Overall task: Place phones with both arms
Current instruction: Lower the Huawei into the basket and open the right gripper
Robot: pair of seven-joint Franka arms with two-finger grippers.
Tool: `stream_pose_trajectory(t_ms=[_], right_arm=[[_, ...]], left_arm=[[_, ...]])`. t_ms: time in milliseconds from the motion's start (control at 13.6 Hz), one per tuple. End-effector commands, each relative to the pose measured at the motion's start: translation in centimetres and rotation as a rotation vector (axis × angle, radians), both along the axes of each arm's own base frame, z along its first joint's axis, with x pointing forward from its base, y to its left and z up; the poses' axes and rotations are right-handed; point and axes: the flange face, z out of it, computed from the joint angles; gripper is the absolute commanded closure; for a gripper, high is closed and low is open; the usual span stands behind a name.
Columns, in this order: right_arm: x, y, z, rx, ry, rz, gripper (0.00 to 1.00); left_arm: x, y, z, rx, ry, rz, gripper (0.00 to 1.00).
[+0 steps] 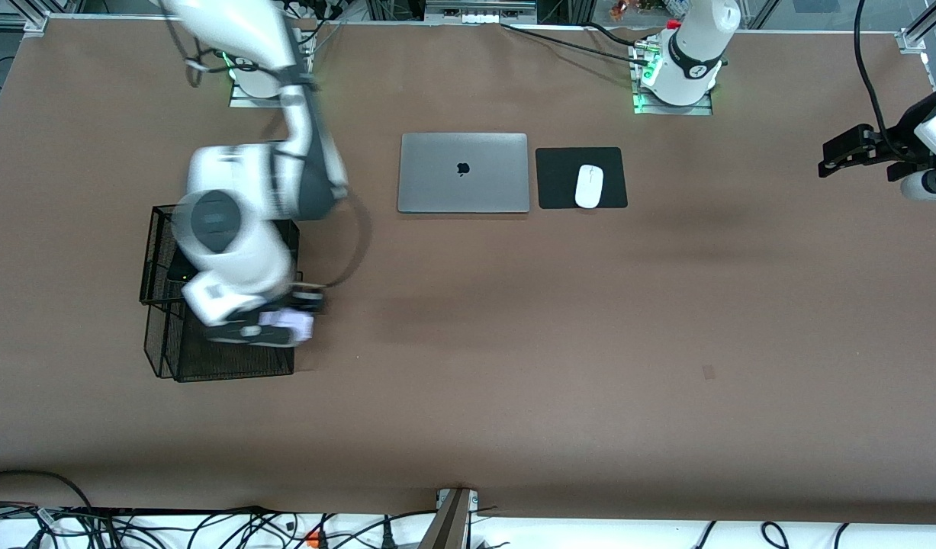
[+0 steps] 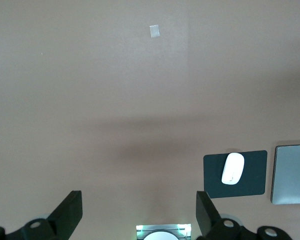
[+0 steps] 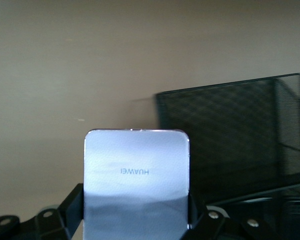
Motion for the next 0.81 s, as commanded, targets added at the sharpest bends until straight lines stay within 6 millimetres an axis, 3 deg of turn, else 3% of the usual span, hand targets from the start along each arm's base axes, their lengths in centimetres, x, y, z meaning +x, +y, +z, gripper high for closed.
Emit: stream_pose_trajectory(t_ms=[0,147,220,514,734], right_arm=[[0.6,-4.8,-0.5,0.003,0.046,0.074,1.0],[1.7,-9.3,-1.2,0.0,0.04,0.086,1.0],[2.1,-10.4,-2.0,-0.009,0.03,0.101,1.0],[1.9,-13.8,-6.2,0.092,0.011,0.167,1.0],[1.6,-14.8,-8.9,0.163,0.028,0.172,1.0]], left_arm=[[-0.6,0.0,0.7,-0.022,-0.001,-0.001,0.0],[-0.7,0.0,0.6,-0.023,0.008,-0.004,0.0],[-0.7,0.0,0.6,-0.023,0.008,-0.003,0.0],[-0.7,0.0,0.6,-0.022,0.008,-0.001,0.0],[-0.7,0.0,0.6,-0.023,0.008,-0.003,0.0]])
